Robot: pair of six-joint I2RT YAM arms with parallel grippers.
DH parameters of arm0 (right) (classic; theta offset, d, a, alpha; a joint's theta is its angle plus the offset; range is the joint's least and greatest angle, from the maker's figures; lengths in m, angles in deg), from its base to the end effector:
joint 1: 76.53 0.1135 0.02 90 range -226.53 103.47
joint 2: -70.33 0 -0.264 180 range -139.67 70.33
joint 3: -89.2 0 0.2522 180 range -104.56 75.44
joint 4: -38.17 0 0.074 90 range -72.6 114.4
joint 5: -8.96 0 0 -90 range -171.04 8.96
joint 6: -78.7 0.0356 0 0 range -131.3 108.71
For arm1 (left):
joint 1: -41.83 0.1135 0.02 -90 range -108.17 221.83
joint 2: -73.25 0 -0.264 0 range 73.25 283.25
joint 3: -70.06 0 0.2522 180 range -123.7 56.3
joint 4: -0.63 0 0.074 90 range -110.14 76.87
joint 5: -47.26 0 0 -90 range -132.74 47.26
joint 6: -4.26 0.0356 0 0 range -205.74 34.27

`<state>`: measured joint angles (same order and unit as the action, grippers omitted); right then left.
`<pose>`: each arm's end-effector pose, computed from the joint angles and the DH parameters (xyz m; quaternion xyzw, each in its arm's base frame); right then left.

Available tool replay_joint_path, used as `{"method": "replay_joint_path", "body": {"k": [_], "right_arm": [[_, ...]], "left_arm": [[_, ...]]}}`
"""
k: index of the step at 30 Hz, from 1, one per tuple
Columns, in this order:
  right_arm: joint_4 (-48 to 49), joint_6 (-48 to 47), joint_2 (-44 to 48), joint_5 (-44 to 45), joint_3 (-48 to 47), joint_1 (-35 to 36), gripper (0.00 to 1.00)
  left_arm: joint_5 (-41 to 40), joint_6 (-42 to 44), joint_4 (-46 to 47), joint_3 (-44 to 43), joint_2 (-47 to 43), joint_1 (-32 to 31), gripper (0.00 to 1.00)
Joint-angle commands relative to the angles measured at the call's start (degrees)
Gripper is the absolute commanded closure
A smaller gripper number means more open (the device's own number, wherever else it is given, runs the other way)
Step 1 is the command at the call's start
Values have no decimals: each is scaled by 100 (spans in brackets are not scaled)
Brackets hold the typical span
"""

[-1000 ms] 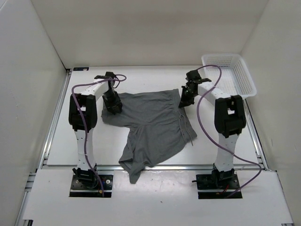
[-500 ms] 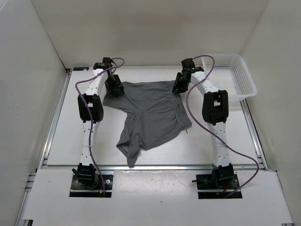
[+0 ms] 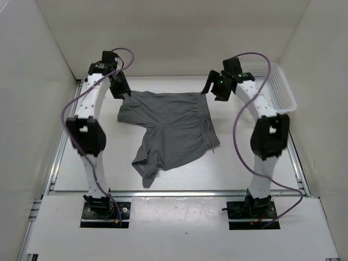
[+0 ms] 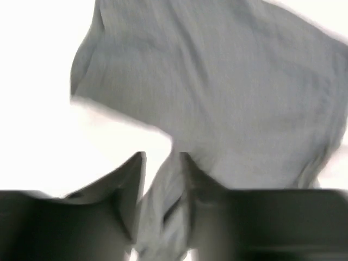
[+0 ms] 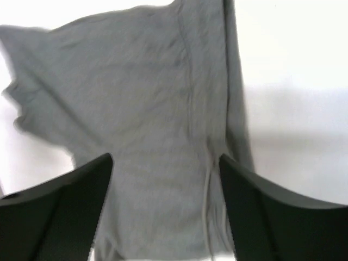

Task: Fold and stack the shorts
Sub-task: Flatten the shorts out

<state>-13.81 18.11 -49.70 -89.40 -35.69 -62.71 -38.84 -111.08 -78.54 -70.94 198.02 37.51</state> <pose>0.4627 0.1191 0.2834 0.0995 0.9234 0.1974 0.3139 0.4610 -0.0373 0.3033 -0.1694 0.9568 -0.0918 0.2176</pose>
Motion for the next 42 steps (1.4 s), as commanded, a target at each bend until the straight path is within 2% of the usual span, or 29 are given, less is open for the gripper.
{"method": "replay_joint_path", "body": {"k": [1, 2, 3, 4, 5, 6, 8, 10, 11, 12, 13, 14, 16, 17, 21, 24, 25, 26, 27, 28, 35, 41, 42], "right_arm": [[331, -58, 1444, 98, 1230, 33, 20], [411, 3, 1717, 176, 2104, 33, 24], [472, 3, 2207, 177, 2548, 33, 35], [595, 82, 2464, 177, 2970, 33, 39], [657, 135, 2675, 55, 3705, 33, 46], [710, 135, 3086, -24, 4061, -20, 57], [833, 249, 3458, -156, 4668, -73, 64], [886, 302, 3907, -420, 5416, -187, 66], [886, 302, 4091, -421, 5601, -187, 66], [886, 302, 4153, -421, 5907, -239, 63], [956, 363, 4154, -508, 6041, -301, 48], [1043, 364, 4206, -639, 6138, -301, 37], [1097, 478, 4155, -702, 6262, -363, 17], [1184, 478, 4093, -702, 6323, -363, 14], [1299, 478, 3891, -825, 6323, -363, 13], [1299, 478, 3890, -825, 6271, -363, 13], [1299, 478, 3890, -825, 6270, -363, 13], [1299, 478, 3890, -825, 6270, -363, 13], [1299, 478, 3890, -825, 6270, -363, 13], [1299, 478, 3890, -825, 6218, -363, 13], [1299, 355, 3768, -825, 6112, -416, 13], [1352, 250, 3487, -878, 6007, -416, 13], [1352, 250, 3486, -878, 6007, -416, 13]], "left_arm": [[-381, 232, -43, 1320, -1672, -402, 62], [-242, 171, 201, 2316, -1936, -473, 69], [-180, 170, 334, 2788, -2183, -552, 74], [-110, 170, 440, 3219, -2603, -683, 81], [-57, 100, 598, 3954, -2772, -754, 81], [22, 100, 678, 4292, -2913, -816, 81], [101, -92, 845, 5099, -3256, -1044, 64], [225, -207, 1004, 5471, -3310, -1202, 52], [277, -269, 1091, 5717, -3310, -1360, 35], [278, -330, 1144, 5806, -3310, -1448, 31], [278, -331, 1196, 5885, -3310, -1536, 29], [208, -401, 1267, 5938, -3223, -1668, 26], [155, -401, 1337, 6018, -3039, -1783, 26], [155, -453, 1390, 6018, -2959, -1853, 26], [-90, -454, 1443, 6071, -2669, -1914, 31], [-258, -454, 1443, 5948, -2537, -1915, 43], [-337, -454, 1443, 5948, -2537, -1915, 49], [-337, -393, 1443, 5878, -2380, -1915, 69], [-424, -392, 1391, 5764, -2326, -1915, 81], [-565, -392, 1242, 5702, -2326, -1863, 90], [-1093, -261, 643, 4990, -2616, -1257, 90], [-393, -138, 704, 4691, -2168, -238, 90], [-207, -138, 766, 4691, -2080, -80, 80]]}}
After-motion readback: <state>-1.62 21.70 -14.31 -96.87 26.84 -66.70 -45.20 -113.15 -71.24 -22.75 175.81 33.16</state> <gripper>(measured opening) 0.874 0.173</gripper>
